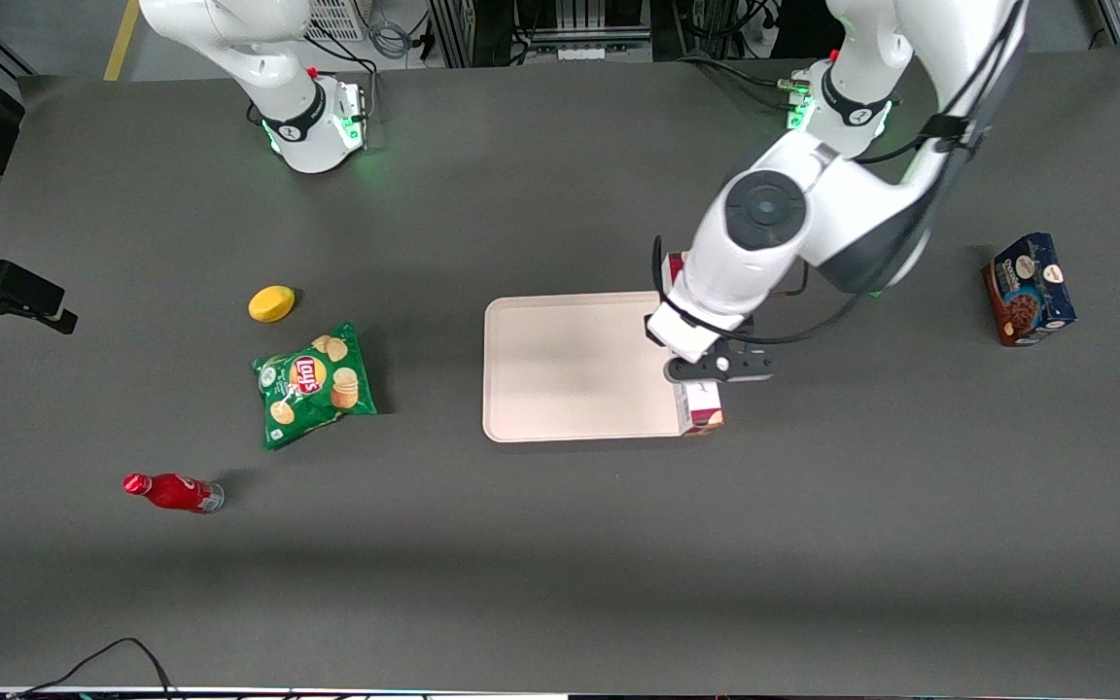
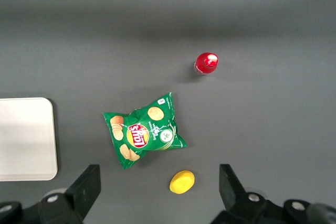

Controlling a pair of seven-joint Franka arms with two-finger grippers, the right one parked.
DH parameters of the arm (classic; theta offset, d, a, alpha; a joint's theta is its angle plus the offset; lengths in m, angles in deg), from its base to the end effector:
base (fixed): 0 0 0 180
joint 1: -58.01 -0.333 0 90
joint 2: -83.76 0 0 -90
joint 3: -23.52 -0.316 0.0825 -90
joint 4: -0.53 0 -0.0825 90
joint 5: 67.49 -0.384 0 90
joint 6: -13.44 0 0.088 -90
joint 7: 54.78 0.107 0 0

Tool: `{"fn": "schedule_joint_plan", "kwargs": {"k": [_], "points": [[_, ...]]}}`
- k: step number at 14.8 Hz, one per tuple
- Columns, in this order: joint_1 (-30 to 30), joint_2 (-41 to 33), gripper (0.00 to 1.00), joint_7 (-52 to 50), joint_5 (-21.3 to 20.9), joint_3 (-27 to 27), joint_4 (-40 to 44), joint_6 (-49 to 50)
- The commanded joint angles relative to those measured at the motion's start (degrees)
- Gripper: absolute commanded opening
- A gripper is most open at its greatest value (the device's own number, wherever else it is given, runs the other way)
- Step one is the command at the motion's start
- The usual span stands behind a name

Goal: Place red cookie box on tray
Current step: 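Carry the held cookie box over the white tray, then lower the cookie box onto the tray's edge beside the rim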

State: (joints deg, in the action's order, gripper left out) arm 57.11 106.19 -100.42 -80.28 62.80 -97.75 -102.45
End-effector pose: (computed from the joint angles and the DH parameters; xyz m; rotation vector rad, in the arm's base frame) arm 0.5383 -0.3557 0.4035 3.1006 0.1053 -0.0320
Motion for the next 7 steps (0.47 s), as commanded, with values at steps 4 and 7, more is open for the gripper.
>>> {"fn": "schedule_joint_plan", "kwargs": {"k": [4, 7], "points": [[0.6, -0.5, 0.13, -11.7, -12.0, 1.6, -15.4, -12.3], [0.5, 4.5, 0.13, -12.6, -15.9, 1.4, -15.2, -13.4]]}}
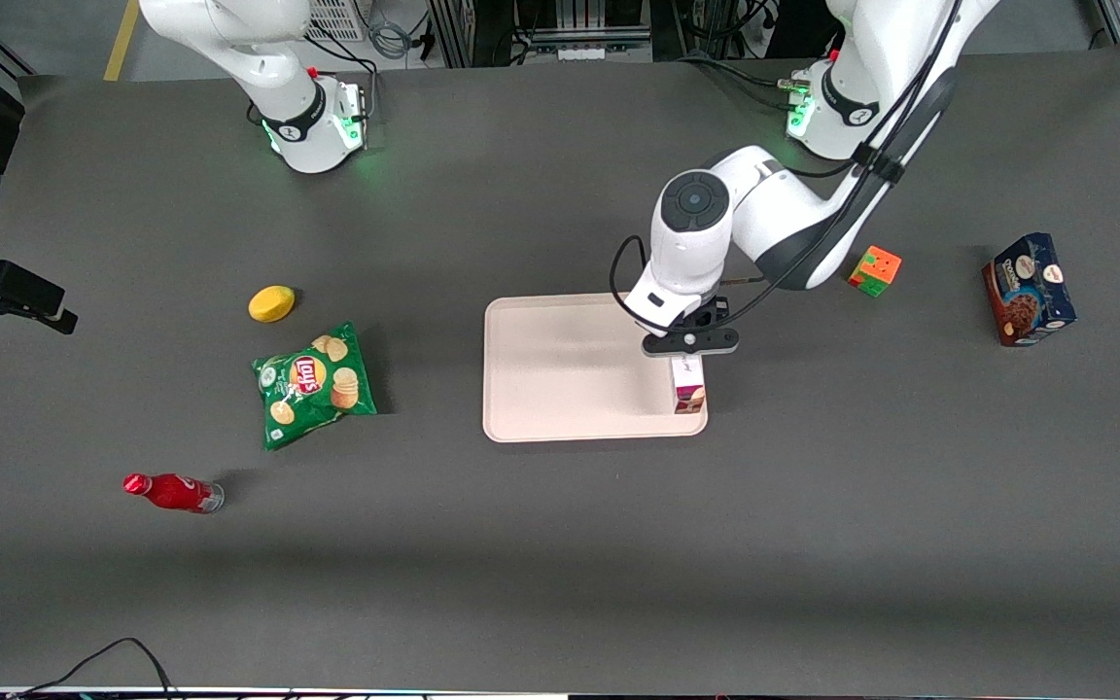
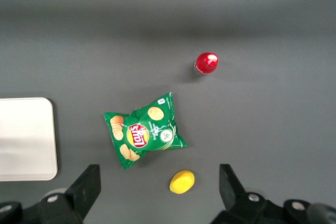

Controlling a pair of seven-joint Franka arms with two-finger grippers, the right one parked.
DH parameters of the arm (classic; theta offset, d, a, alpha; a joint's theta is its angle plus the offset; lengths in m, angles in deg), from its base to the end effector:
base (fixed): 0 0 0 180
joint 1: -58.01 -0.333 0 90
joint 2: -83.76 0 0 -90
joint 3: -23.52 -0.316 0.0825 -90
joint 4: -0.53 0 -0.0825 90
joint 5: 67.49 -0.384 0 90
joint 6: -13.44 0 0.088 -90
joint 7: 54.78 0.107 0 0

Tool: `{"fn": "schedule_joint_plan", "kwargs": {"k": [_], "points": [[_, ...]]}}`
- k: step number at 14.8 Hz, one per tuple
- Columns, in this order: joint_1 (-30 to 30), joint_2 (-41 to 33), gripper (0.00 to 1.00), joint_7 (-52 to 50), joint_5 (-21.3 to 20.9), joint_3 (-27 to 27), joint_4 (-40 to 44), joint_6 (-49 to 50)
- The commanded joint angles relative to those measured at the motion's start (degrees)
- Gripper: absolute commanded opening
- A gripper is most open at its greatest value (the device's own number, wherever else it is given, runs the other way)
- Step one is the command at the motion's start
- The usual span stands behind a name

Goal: Place red cookie box on tray
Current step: 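Lower the cookie box onto the tray's edge beside the rim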

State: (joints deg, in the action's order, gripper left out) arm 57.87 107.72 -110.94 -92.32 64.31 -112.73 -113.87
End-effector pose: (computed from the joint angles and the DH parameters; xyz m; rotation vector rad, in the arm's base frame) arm 0.4755 -0.3679 0.2976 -3.0659 -0.0489 -0.0337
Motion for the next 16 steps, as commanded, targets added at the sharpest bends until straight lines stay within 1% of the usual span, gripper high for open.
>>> {"fn": "schedule_joint_plan", "kwargs": {"k": [1, 4, 8, 10, 14, 16], "points": [[-0.3, 3.8, 0.13, -2.5, -3.9, -0.4, -0.3, -2.8], [-0.4, 5.6, 0.12, -2.8, -4.1, -0.6, 0.2, -3.4], [-0.5, 7.9, 0.12, -5.0, -4.1, -2.1, 1.3, -7.6], [-0.1, 9.3, 0.12, -5.2, -4.5, -2.4, 2.5, -7.7], [0.2, 10.8, 0.12, -6.1, -9.1, -2.4, 2.7, -7.8], [0.6, 11.5, 0.12, -7.2, -10.1, -2.4, 2.7, -8.2]]}}
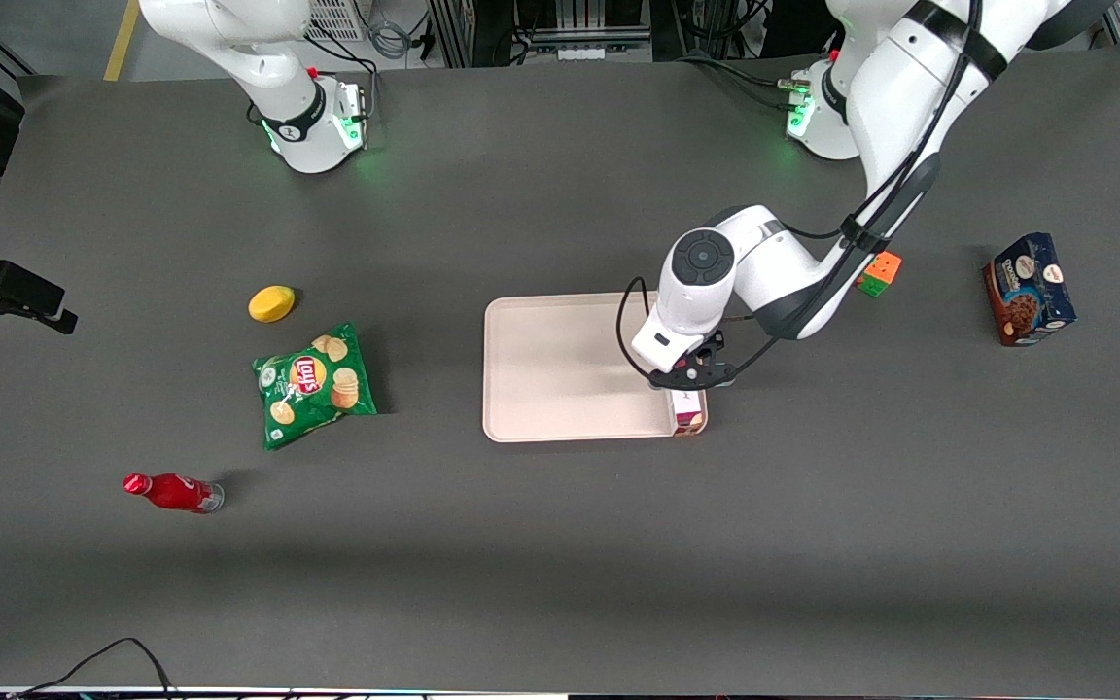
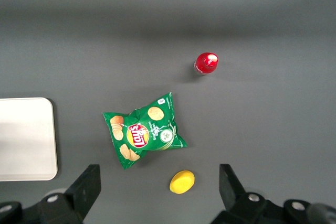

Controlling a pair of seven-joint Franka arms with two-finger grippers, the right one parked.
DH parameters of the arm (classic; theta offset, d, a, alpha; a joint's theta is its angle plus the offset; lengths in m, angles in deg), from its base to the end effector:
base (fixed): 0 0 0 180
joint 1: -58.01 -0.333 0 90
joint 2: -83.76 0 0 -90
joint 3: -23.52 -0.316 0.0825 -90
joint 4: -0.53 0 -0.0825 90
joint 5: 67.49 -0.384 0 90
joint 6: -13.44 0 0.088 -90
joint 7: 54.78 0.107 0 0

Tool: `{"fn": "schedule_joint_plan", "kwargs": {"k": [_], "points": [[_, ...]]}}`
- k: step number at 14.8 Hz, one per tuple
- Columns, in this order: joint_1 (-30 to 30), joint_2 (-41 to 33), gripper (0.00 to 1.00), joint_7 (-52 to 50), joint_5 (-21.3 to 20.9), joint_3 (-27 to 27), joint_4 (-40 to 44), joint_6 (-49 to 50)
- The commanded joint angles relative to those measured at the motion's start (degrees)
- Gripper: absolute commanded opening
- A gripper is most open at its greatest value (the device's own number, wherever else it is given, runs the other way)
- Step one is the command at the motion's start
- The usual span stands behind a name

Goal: Place red cookie box on tray
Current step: 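Lower the cookie box onto the tray's edge beside the rim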

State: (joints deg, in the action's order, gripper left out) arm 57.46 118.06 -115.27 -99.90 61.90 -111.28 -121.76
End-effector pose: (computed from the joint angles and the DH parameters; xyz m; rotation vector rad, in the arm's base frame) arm 0.4977 -0.3584 0.2241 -3.1160 -0.0985 -0.0280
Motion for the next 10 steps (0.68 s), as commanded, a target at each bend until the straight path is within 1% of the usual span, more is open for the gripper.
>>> {"fn": "schedule_joint_plan", "kwargs": {"k": [1, 3, 10], "points": [[1.0, 1.1, 0.12, -2.9, -2.4, 0.0, 1.2, -1.2], [1.0, 1.2, 0.14, -3.0, -2.4, 0.0, 1.1, -1.2], [1.2, 0.8, 0.13, -4.1, -2.4, 0.6, 0.4, 0.0]]}}
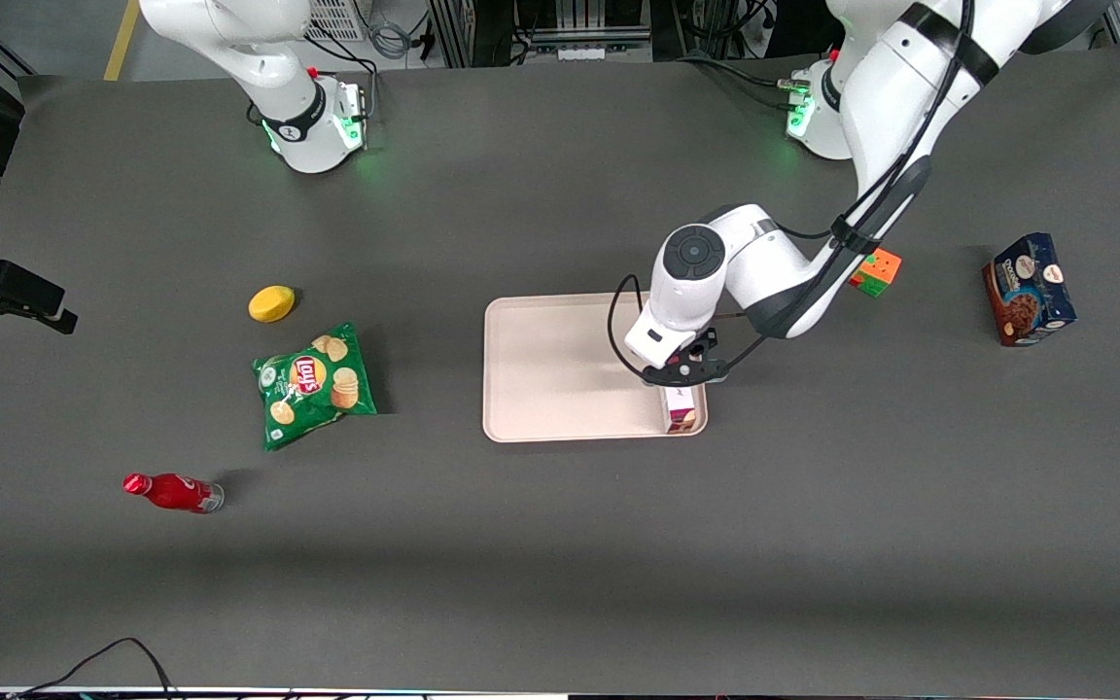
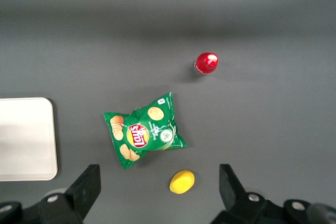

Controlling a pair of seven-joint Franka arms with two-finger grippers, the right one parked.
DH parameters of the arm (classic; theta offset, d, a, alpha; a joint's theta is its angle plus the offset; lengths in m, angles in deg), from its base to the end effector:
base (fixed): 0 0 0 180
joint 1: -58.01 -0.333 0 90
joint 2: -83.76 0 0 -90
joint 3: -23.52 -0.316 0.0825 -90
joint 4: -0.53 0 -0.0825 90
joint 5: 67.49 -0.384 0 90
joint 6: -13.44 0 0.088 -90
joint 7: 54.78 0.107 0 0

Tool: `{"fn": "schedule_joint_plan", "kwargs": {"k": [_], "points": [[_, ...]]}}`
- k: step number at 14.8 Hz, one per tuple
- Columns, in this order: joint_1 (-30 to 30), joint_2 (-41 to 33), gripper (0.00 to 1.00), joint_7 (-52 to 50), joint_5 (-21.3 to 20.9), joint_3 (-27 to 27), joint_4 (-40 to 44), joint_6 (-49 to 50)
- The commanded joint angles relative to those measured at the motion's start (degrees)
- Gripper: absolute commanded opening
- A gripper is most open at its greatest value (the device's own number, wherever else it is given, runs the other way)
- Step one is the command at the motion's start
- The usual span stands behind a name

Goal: Place red cookie box on tray
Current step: 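Lower the cookie box onto the tray's edge beside the rim, then open the left gripper and lift away from the box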

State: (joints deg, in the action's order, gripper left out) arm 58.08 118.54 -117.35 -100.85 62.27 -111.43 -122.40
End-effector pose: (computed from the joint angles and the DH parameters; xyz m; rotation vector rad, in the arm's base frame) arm 0.4907 -0.3675 0.2213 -3.1218 -0.1098 -0.0368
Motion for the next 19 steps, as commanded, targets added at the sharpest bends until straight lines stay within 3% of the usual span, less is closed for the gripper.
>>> {"fn": "schedule_joint_plan", "kwargs": {"k": [1, 2, 4, 5, 6, 7, 8, 9, 15, 19], "points": [[0.5, 0.3, 0.14, -1.9, -1.4, 0.3, 0.5, 0.7], [0.5, 0.3, 0.18, -1.9, -1.4, 0.3, 0.6, 0.6], [0.5, 0.6, 0.51, -1.9, -1.4, 0.3, 0.8, 0.5], [0.5, 0.6, 0.55, -1.8, -1.4, 0.3, 0.8, 0.5], [0.4, 0.6, 0.71, -1.8, -1.4, 0.3, 0.9, 0.5], [0.4, 0.6, 0.78, -1.9, -1.4, 0.2, 0.9, 0.4], [0.4, 0.6, 0.94, -1.9, -1.4, 0.2, 0.9, 0.4], [0.3, 0.6, 1.0, -1.9, -1.4, 0.2, 1.0, 0.5], [0.0, -0.3, 1.0, -1.5, -0.7, 0.3, 2.3, 1.3], [-0.2, -1.1, 1.0, 3.6, -0.4, 5.1, 13.3, 19.8]]}}
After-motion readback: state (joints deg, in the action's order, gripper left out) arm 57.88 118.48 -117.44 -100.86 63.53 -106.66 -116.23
